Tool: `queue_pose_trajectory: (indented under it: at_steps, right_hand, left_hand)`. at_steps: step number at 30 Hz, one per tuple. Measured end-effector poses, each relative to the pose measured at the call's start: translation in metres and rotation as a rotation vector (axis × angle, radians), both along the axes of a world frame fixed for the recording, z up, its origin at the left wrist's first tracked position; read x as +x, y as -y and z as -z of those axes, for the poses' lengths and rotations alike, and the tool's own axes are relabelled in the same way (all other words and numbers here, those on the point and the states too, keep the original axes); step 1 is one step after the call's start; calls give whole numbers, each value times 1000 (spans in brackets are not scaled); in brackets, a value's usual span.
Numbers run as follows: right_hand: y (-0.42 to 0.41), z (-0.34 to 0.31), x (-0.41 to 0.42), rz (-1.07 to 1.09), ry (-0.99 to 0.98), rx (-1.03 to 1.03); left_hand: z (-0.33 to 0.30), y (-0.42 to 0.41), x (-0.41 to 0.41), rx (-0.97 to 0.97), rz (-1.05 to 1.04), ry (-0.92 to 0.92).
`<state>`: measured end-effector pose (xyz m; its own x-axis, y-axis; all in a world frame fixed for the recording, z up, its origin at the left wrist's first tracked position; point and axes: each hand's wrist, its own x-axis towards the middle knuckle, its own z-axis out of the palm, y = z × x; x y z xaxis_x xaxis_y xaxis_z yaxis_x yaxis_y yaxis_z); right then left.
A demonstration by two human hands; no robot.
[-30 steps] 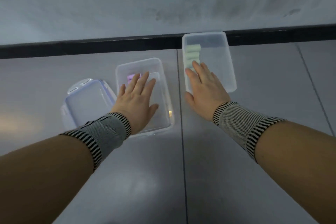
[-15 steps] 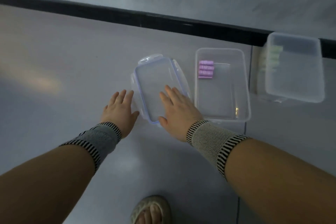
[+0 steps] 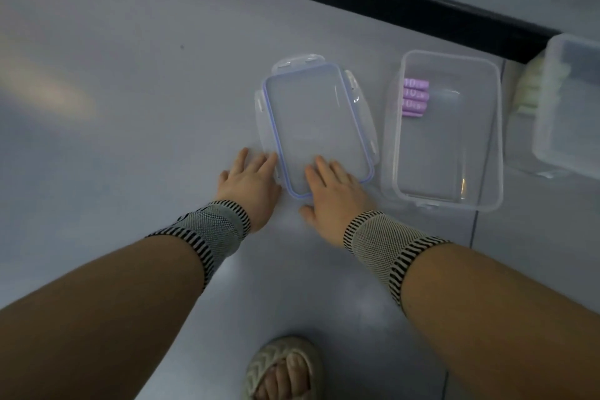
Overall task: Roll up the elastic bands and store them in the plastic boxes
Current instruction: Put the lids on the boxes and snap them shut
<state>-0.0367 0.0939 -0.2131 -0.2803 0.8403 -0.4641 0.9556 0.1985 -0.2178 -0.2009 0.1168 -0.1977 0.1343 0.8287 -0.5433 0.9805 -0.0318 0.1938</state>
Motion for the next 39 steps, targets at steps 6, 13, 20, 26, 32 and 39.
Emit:
queue_pose_trajectory:
  at_steps: [6, 13, 20, 26, 32, 39]
  right_hand:
    - [0, -8, -3, 14, -12, -2]
    - [-11, -55, -13, 98, -160, 164]
    - [-27, -118, 11, 602, -458, 302]
    - [-32, -142, 54, 1141, -1003, 211]
    - [-16, -152, 94, 1339, -1257, 148]
    - [13, -128, 149, 1243, -842, 146]
  left_hand:
    - [-7, 8, -3, 87, -16, 75]
    - [-60, 3, -2, 259, 125, 159]
    - [-87, -12, 27, 272, 28, 218]
    - [-98, -23, 64, 230, -144, 285]
    - [-103, -18, 105, 32, -391, 514]
    - [-97, -16, 134, 76, -419, 516]
